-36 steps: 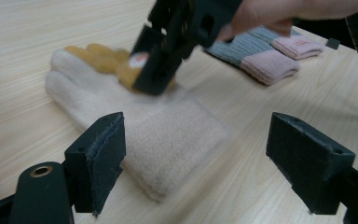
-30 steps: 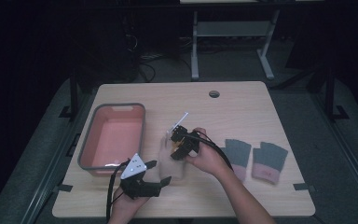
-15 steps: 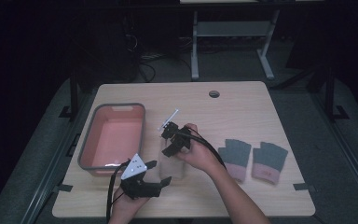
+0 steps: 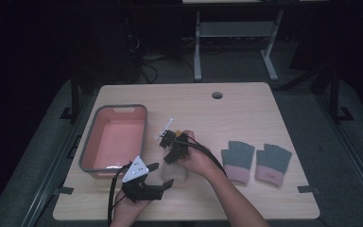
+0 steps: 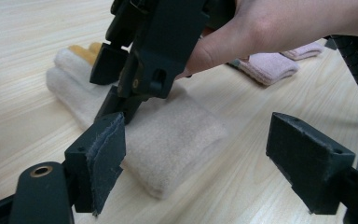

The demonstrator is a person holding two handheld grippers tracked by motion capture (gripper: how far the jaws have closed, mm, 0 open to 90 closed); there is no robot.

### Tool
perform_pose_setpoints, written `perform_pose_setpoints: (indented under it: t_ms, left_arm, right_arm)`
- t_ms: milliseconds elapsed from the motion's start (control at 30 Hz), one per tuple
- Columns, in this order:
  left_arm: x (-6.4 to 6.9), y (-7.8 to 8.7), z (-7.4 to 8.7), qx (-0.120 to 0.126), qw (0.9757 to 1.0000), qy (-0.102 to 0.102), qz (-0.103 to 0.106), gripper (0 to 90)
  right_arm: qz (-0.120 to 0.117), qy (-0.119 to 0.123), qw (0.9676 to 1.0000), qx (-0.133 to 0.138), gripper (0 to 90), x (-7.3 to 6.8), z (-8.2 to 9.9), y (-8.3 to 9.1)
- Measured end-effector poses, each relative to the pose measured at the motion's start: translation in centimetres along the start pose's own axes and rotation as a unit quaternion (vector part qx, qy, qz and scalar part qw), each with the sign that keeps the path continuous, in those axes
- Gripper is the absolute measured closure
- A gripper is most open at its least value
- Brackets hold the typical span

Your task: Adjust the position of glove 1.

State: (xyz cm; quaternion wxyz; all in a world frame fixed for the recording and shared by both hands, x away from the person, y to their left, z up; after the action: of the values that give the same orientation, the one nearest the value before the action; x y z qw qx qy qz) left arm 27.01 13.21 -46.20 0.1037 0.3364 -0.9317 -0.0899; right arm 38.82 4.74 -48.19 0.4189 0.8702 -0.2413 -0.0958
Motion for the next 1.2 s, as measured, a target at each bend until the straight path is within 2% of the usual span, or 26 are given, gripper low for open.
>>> perform_pose_setpoints:
  t_ms: [233, 467, 667, 833, 900, 933, 967, 1033, 1067, 1100, 1133, 1167, 1200]
  left_arm:
    - [0.2, -0.3, 0.2, -0.007, 1.0, 0.001, 0.005, 20.0]
    - [0.4, -0.5, 0.4, -0.006, 0.9994, 0.029, 0.018, 20.0]
    - [0.8, -0.7, 0.5, -0.011, 0.9988, 0.04, 0.024, 20.0]
    - [0.9, -1.0, 0.5, -0.017, 0.9987, 0.04, 0.028, 20.0]
    - [1.0, -1.4, 0.6, -0.024, 0.9982, 0.046, 0.032, 20.0]
    - [1.0, -1.4, 0.6, -0.024, 0.9982, 0.046, 0.032, 20.0]
    - [1.1, -1.6, 0.7, -0.026, 0.9977, 0.052, 0.034, 20.0]
    - [1.2, -1.9, 0.6, -0.031, 0.9972, 0.058, 0.036, 20.0]
    - [1.3, -2.3, 0.6, -0.033, 0.9959, 0.074, 0.041, 20.0]
    - [1.4, -2.4, 0.5, -0.038, 0.9951, 0.082, 0.042, 20.0]
    - [1.4, -2.6, 0.5, -0.038, 0.9947, 0.085, 0.044, 20.0]
    - [1.3, -2.9, 0.4, -0.047, 0.9945, 0.085, 0.039, 20.1]
    - [1.3, -2.9, 0.4, -0.047, 0.9945, 0.085, 0.039, 20.1]
  right_arm:
    - [0.002, -0.001, 1.0, -0.002, 43.3, 0.6, 1.1, 0.9]
    - [0.0, -0.011, 0.9999, 0.002, 43.1, 1.4, 2.4, 2.0]
    - [0.005, -0.015, 0.9999, 0.003, 42.7, 1.8, 3.4, 2.8]
    - [0.006, -0.024, 0.9997, 0.008, 41.6, 2.0, 3.9, 3.4]
    - [0.006, -0.036, 0.999, 0.025, 40.7, 2.1, 3.7, 4.1]
    - [0.006, -0.036, 0.999, 0.025, 40.7, 2.1, 3.7, 4.1]
    - [0.004, -0.055, 0.9974, 0.046, 40.3, 2.3, 3.4, 5.2]
    - [0.005, -0.058, 0.9969, 0.052, 39.8, 2.4, 3.4, 5.6]
    - [0.005, -0.067, 0.9959, 0.06, 39.5, 2.5, 3.3, 6.2]
    - [0.004, -0.091, 0.9929, 0.076, 39.2, 2.6, 3.4, 7.3]
    - [0.004, -0.101, 0.9915, 0.082, 38.7, 2.7, 3.4, 7.7]
    - [0.002, -0.119, 0.9887, 0.091, 37.6, 3.0, 3.8, 8.3]
    - [0.002, -0.119, 0.9887, 0.091, 37.6, 3.0, 3.8, 8.3]
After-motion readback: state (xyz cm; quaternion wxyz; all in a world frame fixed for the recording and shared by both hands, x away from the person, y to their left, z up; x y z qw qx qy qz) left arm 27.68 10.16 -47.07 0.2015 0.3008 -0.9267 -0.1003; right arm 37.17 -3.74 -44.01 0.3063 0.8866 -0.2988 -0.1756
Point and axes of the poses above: each handheld gripper's, and its own axes: y roughly backward along the jaws, z roughly out of its underside, x roughly to its right, the point moved 6 cm from there along -y, roughly forward along the jaws, and after that the axes turned 14 degrees about x, right-handed, at the moved point
